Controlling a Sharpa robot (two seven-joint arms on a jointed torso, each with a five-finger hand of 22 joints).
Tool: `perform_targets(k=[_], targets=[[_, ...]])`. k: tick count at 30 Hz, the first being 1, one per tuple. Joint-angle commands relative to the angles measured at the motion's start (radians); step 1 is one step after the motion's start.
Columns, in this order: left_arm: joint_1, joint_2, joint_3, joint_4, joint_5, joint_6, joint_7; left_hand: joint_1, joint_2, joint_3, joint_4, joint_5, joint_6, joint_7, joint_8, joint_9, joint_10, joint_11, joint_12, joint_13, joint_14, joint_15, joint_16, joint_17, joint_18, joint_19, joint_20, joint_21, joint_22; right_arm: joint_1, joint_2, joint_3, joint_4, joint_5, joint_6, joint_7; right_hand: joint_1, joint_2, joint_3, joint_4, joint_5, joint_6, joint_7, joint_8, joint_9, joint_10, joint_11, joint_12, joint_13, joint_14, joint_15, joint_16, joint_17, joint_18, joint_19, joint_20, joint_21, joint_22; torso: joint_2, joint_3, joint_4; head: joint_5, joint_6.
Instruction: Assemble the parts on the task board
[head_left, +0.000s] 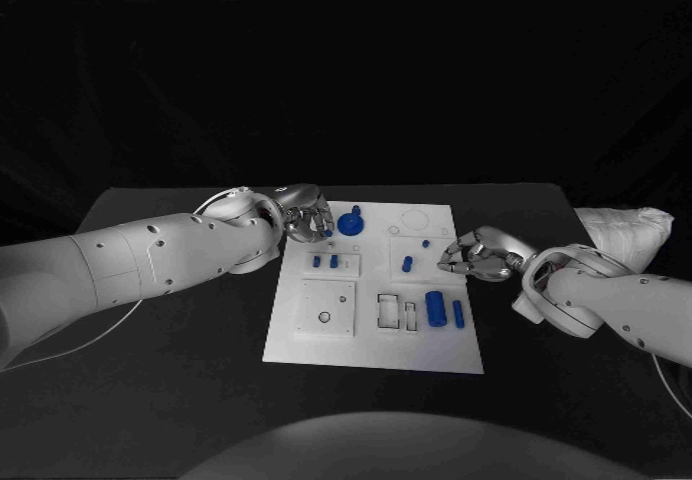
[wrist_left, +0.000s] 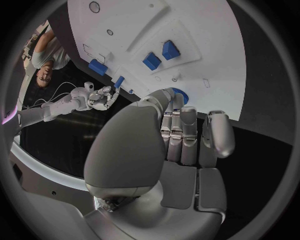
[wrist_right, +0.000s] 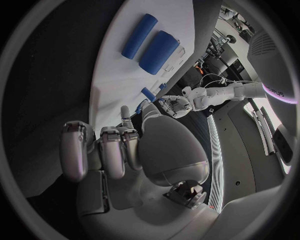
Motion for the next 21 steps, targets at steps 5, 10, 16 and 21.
perform_targets(k=[5, 10, 16, 21], targets=[[0.001, 0.011, 0.003, -0.009, 0.001, 0.091, -0.026, -0.006, 0.005, 0.002, -0.005, -0.005, 0.002, 0.011, 0.006, 0.000, 0.004, 0.000, -0.008, -0.002, -0.012, -0.001, -0.009, -0.006, -0.016, -0.010, -0.002, -0.006, 0.181, -0.001, -0.001, 0.000, 0.001, -0.004, 0.008, 0.004, 0.006, -0.007, 0.002, 0.004, -0.001, 0.008, 0.001, 0.000, 0.000, 0.110, -0.002, -0.004, 0.261, 0.106, 0.001, 0.003, 0.263, 0.017, -0.007, -0.001, -0.006, 0.202, 0.001, -0.0004, -0.0006, -0.003, 0.000], [0.001, 0.018, 0.006, -0.015, -0.001, 0.109, -0.039, -0.008, 0.006, 0.002, -0.004, -0.007, 0.000, 0.012, 0.004, -0.001, 0.004, 0.002, -0.012, -0.006, -0.019, 0.000, -0.015, -0.011, -0.015, -0.015, -0.001, -0.011, 0.179, -0.001, -0.002, 0.000, 0.002, -0.004, 0.008, 0.005, 0.006, -0.007, 0.002, 0.004, -0.001, 0.008, 0.001, 0.000, 0.000, 0.110, -0.002, -0.004, 0.261, 0.106, 0.001, 0.003, 0.263, 0.017, -0.007, -0.001, -0.006, 0.202, 0.001, -0.0004, 0.0001, -0.003, 0.000], [0.001, 0.024, 0.008, -0.022, -0.003, 0.124, -0.052, -0.007, 0.007, 0.002, -0.006, -0.007, -0.002, 0.013, 0.002, -0.002, 0.004, 0.003, -0.015, -0.009, -0.022, 0.001, -0.018, -0.014, -0.014, -0.020, 0.000, -0.015, 0.177, -0.001, -0.002, 0.000, 0.003, -0.004, 0.009, 0.005, 0.006, -0.007, 0.002, 0.004, -0.001, 0.008, 0.001, 0.000, 0.000, 0.110, -0.002, -0.004, 0.261, 0.106, 0.001, 0.003, 0.263, 0.017, -0.007, -0.001, -0.006, 0.202, 0.001, -0.0008, -0.0001, -0.003, 0.000], [0.001, 0.027, 0.009, -0.027, -0.004, 0.134, -0.057, -0.007, 0.008, 0.002, -0.007, -0.008, -0.003, 0.014, 0.000, -0.003, 0.003, 0.004, -0.018, -0.011, -0.029, 0.002, -0.025, -0.021, -0.012, -0.025, 0.000, -0.021, 0.175, -0.001, -0.003, 0.000, 0.003, -0.003, 0.009, 0.005, 0.006, -0.007, 0.002, 0.004, -0.001, 0.008, 0.001, 0.000, 0.000, 0.110, -0.002, -0.004, 0.261, 0.106, 0.001, 0.003, 0.263, 0.017, -0.007, -0.001, -0.006, 0.202, 0.001, -0.0002, 0.0003, -0.001, 0.000]])
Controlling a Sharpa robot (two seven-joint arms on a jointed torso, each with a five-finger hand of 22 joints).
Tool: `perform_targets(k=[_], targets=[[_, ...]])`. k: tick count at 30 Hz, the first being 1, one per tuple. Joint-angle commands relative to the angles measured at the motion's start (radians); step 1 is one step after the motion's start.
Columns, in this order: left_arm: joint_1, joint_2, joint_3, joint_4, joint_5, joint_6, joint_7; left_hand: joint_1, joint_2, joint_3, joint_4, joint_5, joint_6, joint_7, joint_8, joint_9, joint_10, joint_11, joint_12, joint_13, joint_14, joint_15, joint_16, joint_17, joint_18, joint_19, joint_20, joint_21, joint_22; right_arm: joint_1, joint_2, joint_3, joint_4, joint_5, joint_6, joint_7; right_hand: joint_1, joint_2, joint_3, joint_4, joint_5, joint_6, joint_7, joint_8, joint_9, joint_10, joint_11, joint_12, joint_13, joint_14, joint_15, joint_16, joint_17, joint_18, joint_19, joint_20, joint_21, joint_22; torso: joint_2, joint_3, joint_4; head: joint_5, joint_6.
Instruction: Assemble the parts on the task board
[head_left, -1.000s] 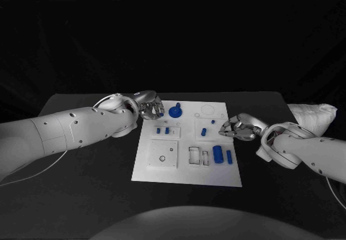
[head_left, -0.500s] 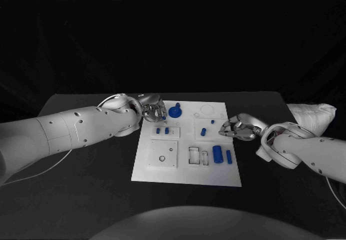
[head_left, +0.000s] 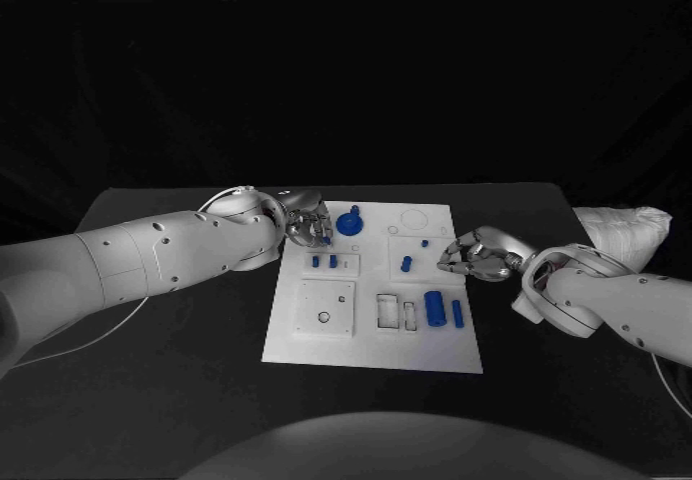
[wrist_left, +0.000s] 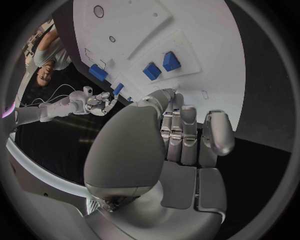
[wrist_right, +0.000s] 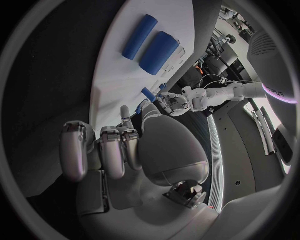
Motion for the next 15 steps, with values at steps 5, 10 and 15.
perform_targets(k=[5, 10, 15], targets=[[0.001, 0.006, 0.001, -0.004, -0.003, 0.040, -0.015, -0.001, 0.008, 0.002, -0.008, -0.008, -0.003, 0.010, -0.003, 0.001, 0.002, 0.005, -0.007, -0.005, -0.016, 0.002, -0.014, -0.011, -0.010, -0.019, 0.001, -0.013, 0.173, -0.001, 0.000, 0.000, 0.001, -0.004, 0.009, 0.004, 0.006, -0.007, 0.002, 0.004, -0.001, 0.008, 0.001, 0.000, 0.000, 0.110, -0.002, -0.005, 0.261, 0.106, 0.001, 0.003, 0.263, 0.017, -0.007, -0.001, -0.005, 0.202, 0.000, -0.0001, 0.0008, 0.000, 0.000], [0.001, 0.010, 0.001, -0.008, -0.003, 0.042, -0.013, -0.001, 0.009, 0.002, -0.009, -0.010, -0.005, 0.011, -0.005, -0.001, 0.002, 0.006, -0.011, -0.008, -0.023, 0.004, -0.021, -0.017, -0.009, -0.025, 0.002, -0.019, 0.171, -0.001, 0.001, 0.000, 0.001, -0.003, 0.009, 0.005, 0.006, -0.007, 0.002, 0.004, -0.001, 0.008, 0.001, 0.000, 0.000, 0.110, -0.002, -0.005, 0.261, 0.106, 0.001, 0.003, 0.263, 0.017, -0.007, -0.001, -0.005, 0.202, 0.000, 0.0002, 0.0005, 0.000, 0.000], [0.001, 0.014, 0.001, -0.012, -0.003, 0.044, -0.012, -0.001, 0.011, 0.002, -0.010, -0.011, -0.007, 0.012, -0.007, -0.002, 0.001, 0.006, -0.014, -0.010, -0.026, 0.004, -0.023, -0.019, -0.008, -0.029, 0.003, -0.022, 0.169, -0.002, 0.001, 0.000, 0.000, -0.002, 0.010, 0.004, 0.006, -0.007, 0.002, 0.004, -0.001, 0.008, 0.001, 0.000, 0.000, 0.110, -0.002, -0.005, 0.261, 0.106, 0.001, 0.003, 0.263, 0.017, -0.007, -0.001, -0.005, 0.202, 0.000, -0.0001, 0.0004, -0.001, 0.000]])
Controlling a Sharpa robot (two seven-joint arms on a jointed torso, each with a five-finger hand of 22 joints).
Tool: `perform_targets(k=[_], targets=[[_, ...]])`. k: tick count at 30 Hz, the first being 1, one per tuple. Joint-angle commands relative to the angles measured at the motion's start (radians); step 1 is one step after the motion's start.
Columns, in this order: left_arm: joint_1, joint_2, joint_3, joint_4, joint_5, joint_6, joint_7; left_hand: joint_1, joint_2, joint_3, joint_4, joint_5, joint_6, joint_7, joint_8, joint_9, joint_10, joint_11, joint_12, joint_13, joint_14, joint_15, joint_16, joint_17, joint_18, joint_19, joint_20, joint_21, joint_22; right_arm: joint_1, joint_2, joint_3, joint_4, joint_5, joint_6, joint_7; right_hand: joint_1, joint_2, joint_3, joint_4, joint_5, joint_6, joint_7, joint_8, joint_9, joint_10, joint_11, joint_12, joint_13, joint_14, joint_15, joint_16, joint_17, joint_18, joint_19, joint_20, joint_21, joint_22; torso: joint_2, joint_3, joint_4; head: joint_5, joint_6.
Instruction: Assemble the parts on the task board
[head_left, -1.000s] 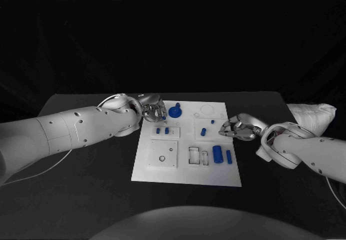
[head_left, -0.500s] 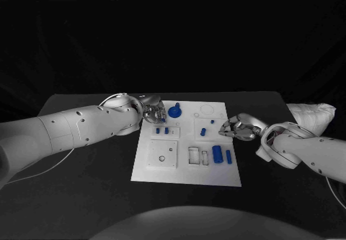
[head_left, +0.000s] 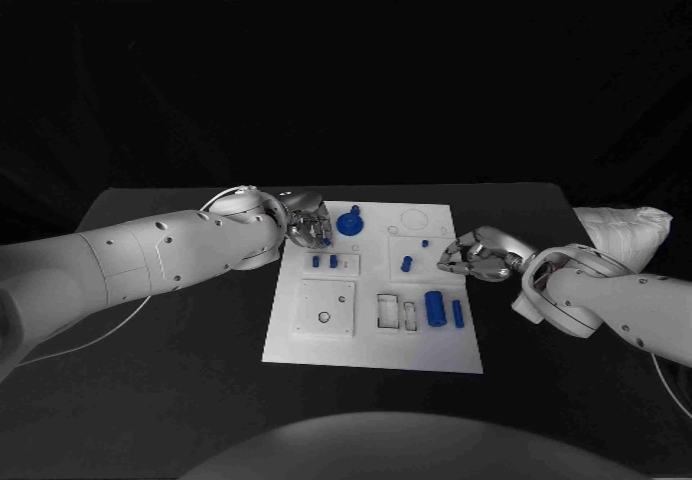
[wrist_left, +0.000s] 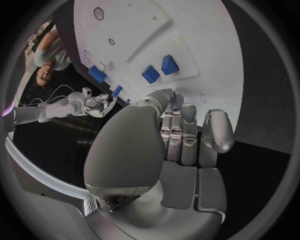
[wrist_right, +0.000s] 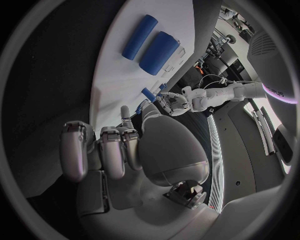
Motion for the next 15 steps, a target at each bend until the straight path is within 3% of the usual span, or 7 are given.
perform_targets(k=[1, 15], targets=[[0.001, 0.004, 0.001, -0.001, -0.002, 0.019, 0.000, 0.002, 0.011, -0.001, -0.008, -0.003, 0.000, 0.005, -0.006, -0.001, 0.001, 0.006, -0.005, -0.001, -0.009, 0.001, -0.003, -0.001, -0.008, -0.008, 0.002, -0.006, 0.169, -0.001, 0.000, 0.000, 0.000, -0.002, 0.010, 0.004, 0.006, -0.007, 0.002, 0.004, -0.001, 0.008, 0.001, 0.000, -0.001, 0.110, -0.002, -0.007, 0.260, 0.106, 0.001, 0.003, 0.263, 0.017, -0.007, -0.001, -0.005, 0.201, 0.000, -0.0003, 0.0000, -0.002, 0.000], [0.001, 0.016, 0.001, -0.011, -0.002, 0.016, 0.004, 0.003, 0.016, 0.000, -0.011, -0.009, -0.005, 0.007, -0.011, -0.003, 0.002, 0.008, -0.010, -0.005, -0.014, 0.003, -0.007, -0.005, -0.007, -0.012, 0.004, -0.009, 0.168, -0.001, 0.001, 0.000, -0.002, -0.001, 0.011, 0.004, 0.006, -0.007, 0.002, 0.004, -0.002, 0.008, 0.001, 0.000, -0.001, 0.110, -0.002, -0.007, 0.260, 0.106, 0.001, 0.003, 0.263, 0.017, -0.008, -0.001, -0.007, 0.201, 0.000, -0.0002, -0.0001, -0.010, 0.000]])
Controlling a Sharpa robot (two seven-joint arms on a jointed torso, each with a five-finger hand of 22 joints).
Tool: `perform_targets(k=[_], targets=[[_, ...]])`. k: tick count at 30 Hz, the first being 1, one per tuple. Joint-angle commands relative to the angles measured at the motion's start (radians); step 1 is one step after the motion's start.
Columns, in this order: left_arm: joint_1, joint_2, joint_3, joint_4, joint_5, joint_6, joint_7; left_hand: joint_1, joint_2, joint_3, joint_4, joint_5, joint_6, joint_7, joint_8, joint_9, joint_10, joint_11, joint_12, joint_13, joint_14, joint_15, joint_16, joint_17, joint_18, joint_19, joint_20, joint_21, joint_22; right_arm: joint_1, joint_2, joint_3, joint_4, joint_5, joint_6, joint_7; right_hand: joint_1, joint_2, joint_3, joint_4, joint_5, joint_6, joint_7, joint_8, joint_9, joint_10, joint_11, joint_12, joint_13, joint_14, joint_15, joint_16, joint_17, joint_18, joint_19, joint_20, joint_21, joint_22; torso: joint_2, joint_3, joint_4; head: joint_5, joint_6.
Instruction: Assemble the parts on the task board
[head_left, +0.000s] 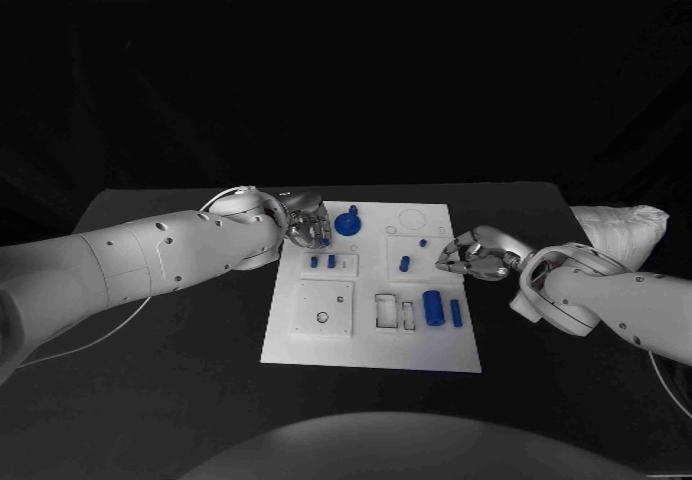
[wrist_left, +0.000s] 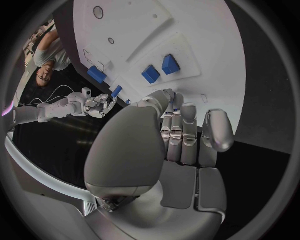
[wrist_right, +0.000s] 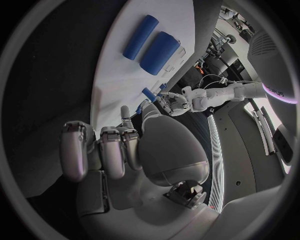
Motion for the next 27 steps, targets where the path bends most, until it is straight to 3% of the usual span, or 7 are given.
perform_targets(k=[1, 27], targets=[[0.001, 0.005, 0.001, -0.001, -0.002, 0.012, 0.005, -0.002, 0.011, 0.000, -0.006, -0.007, -0.002, 0.003, -0.005, 0.002, 0.002, 0.008, -0.004, -0.001, -0.007, 0.003, -0.007, -0.002, -0.007, -0.008, 0.001, -0.005, 0.168, -0.001, 0.001, 0.000, 0.000, -0.002, 0.011, 0.005, 0.006, -0.007, 0.002, 0.004, -0.002, 0.008, 0.001, 0.000, -0.001, 0.110, -0.002, -0.004, 0.261, 0.106, 0.001, 0.003, 0.263, 0.017, -0.008, -0.001, -0.007, 0.201, 0.000, -0.0001, -0.0002, -0.002, 0.000], [0.001, 0.017, 0.000, -0.023, -0.003, 0.078, -0.022, 0.000, 0.015, -0.002, -0.016, -0.019, -0.017, 0.006, -0.018, -0.006, -0.008, 0.012, -0.018, -0.011, -0.035, 0.007, -0.028, -0.022, -0.002, -0.033, 0.005, -0.028, 0.161, -0.001, -0.002, 0.000, 0.002, -0.001, 0.014, 0.002, 0.006, -0.007, 0.003, 0.004, -0.002, 0.009, 0.001, 0.000, -0.001, 0.110, -0.002, -0.004, 0.261, 0.106, 0.001, 0.003, 0.263, 0.017, -0.008, -0.001, -0.007, 0.201, 0.000, 0.0001, 0.0007, -0.005, 0.000]])
